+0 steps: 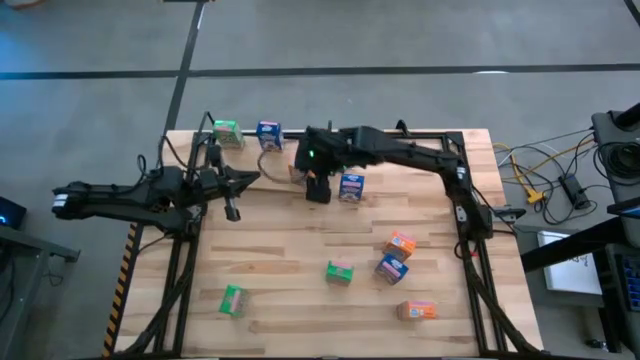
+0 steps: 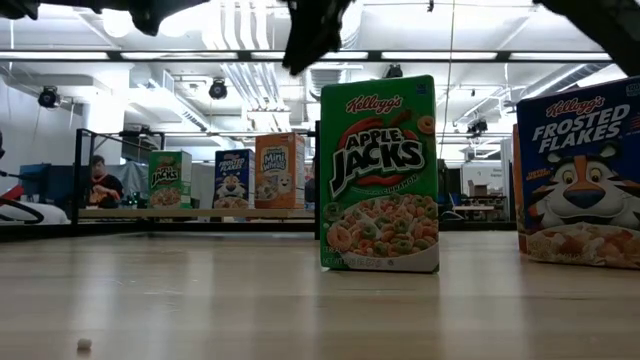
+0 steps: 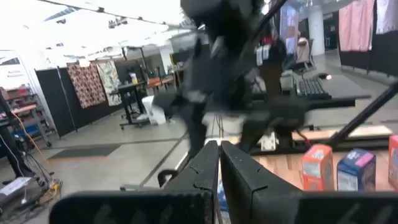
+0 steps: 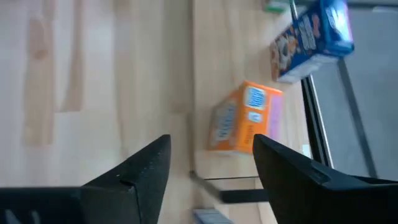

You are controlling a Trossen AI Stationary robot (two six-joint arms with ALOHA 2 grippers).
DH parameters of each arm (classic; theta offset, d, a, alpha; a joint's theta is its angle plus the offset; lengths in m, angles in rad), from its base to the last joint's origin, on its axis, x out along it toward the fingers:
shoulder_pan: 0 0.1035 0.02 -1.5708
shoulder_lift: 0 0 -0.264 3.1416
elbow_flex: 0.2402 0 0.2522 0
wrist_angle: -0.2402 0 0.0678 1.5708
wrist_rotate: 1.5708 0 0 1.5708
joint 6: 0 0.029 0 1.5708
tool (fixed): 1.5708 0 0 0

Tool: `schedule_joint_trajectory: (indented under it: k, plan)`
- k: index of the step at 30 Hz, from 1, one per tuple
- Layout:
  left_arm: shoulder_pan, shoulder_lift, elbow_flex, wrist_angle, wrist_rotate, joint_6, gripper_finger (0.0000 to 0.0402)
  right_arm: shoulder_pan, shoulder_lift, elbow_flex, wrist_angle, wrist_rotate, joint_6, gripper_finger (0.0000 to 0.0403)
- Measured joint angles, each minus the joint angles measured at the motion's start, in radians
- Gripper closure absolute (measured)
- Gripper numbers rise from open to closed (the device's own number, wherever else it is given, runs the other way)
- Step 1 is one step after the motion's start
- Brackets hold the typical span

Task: Stack cereal on shelf
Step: Put the top left orange cereal box on the shelf

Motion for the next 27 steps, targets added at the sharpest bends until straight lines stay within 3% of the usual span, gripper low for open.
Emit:
schedule_joint_trajectory:
  k: [6, 10, 18, 27]
  plan:
    - [0.0, 0.069, 0.0, -0.003, 0.0, -0.009, 0.0401, 0.123, -0.046, -0.055, 0.001, 0.039, 0.0, 0.024]
    - [0.0, 0.102, 0.001, -0.008, 0.0, -0.017, 0.0401, 0.183, -0.109, -0.185, 0.057, 0.036, -0.015, 0.0278]
    - [0.0, 0.161, 0.03, -0.046, 0.0, -0.069, 0.0401, 0.245, -0.361, -0.646, 0.41, 0.036, -0.018, 0.0329]
    - [0.0, 0.255, 0.032, -0.043, 0.0, -0.129, 0.0401, 0.253, -0.643, -1.147, 0.853, 0.038, -0.046, 0.0339]
